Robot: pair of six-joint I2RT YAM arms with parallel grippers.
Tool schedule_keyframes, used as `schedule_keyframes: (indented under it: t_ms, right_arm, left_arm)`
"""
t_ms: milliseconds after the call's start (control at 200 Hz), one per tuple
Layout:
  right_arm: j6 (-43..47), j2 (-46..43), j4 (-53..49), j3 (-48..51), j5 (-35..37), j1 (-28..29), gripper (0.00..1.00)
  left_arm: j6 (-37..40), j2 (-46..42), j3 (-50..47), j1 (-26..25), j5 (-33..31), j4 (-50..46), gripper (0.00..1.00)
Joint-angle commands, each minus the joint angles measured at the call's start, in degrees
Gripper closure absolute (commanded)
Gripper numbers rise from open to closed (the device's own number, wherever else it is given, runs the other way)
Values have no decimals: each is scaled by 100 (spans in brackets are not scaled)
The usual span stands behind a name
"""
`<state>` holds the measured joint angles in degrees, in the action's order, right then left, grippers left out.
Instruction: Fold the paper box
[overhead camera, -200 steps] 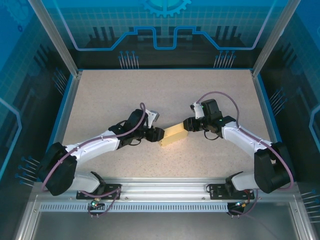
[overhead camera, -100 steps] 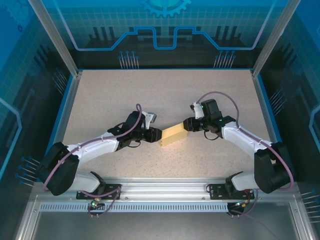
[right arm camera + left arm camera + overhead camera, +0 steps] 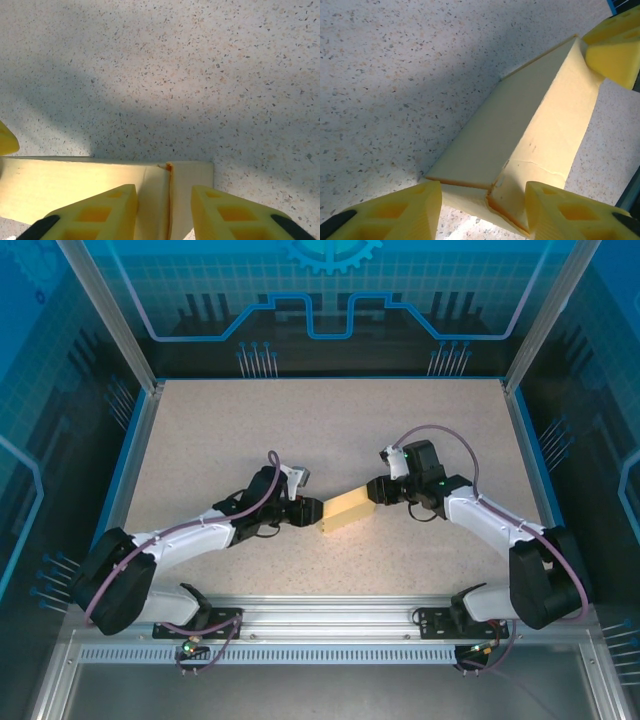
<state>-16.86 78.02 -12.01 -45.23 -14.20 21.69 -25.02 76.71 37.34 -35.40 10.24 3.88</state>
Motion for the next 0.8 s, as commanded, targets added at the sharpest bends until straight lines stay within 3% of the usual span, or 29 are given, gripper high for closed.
schedule_keyframes:
  t_ms: [0,125,375,795]
  right_arm:
    - [121,142,-728,-81,-80,-16,62]
    - [115,78,-776,-281,-115,-16,57]
    - [185,-135,-994,-669,-180,-11,48]
    - [554,462,-1284,-869,-721,29,47]
  left_arm:
    - [187,-76,318,4,-247,-529,45]
    - [166,-187,480,-1,-392,-475,37]
    - [-192,-663,249,-7,-486,-564,31]
    - [-1346,-973,-526,-183,-35,-342,42]
